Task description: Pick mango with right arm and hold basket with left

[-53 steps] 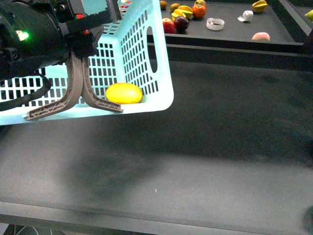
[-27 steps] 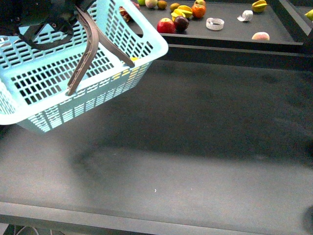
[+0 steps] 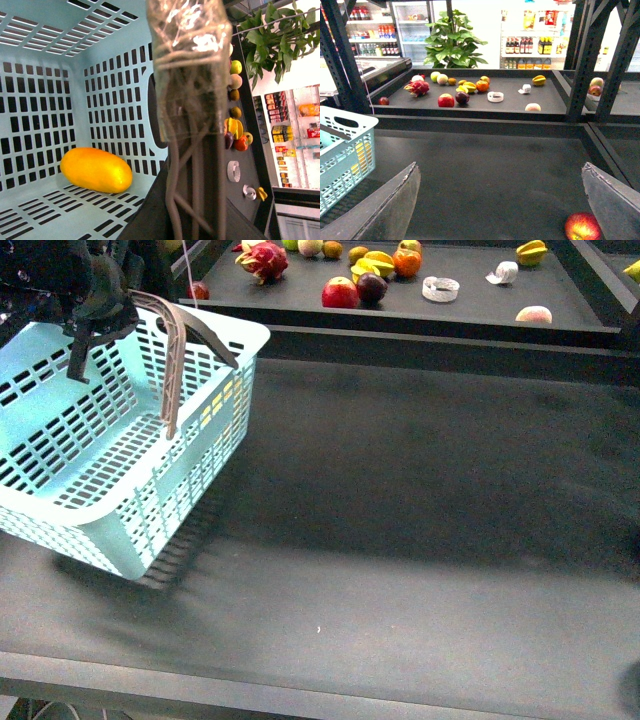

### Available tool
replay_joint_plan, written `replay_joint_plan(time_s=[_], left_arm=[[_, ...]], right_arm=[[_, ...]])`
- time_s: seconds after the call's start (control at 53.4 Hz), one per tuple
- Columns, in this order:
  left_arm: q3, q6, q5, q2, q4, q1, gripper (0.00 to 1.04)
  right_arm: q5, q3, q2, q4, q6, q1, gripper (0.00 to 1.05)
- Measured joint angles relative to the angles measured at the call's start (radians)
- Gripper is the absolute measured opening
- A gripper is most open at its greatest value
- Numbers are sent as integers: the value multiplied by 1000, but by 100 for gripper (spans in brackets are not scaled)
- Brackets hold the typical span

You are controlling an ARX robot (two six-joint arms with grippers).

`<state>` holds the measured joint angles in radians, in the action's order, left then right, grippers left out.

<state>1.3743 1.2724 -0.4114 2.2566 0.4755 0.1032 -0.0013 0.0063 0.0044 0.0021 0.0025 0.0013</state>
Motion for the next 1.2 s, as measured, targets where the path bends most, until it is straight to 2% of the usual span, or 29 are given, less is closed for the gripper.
replay_joint_plan(time_s=[0.393,0.58,0.618,0.73,0.805,0.861,1.067,1.198], left_arm=[[57,133,-40,68,-46,-13,6],[57,156,-65,68,-45,-14,37],[55,152,-74,64,-44,-14,48],[26,146,-85,43,-43,-14,68],[-32,134,-86,4,-25,-16,87],[-75,114,-72,-35,-8,-17,98],[-293,19,-52,-250,63,-40,97],[-498,-46,-47,-440,124,-104,97]], right_arm=[[0,0,0,0,0,0,96],[0,0,0,0,0,0,96],[0,0,0,0,0,0,96],[0,0,0,0,0,0,96],[0,0,0,0,0,0,96],[0,0,0,0,0,0,96],[0,0,0,0,0,0,96],[0,0,0,0,0,0,96]])
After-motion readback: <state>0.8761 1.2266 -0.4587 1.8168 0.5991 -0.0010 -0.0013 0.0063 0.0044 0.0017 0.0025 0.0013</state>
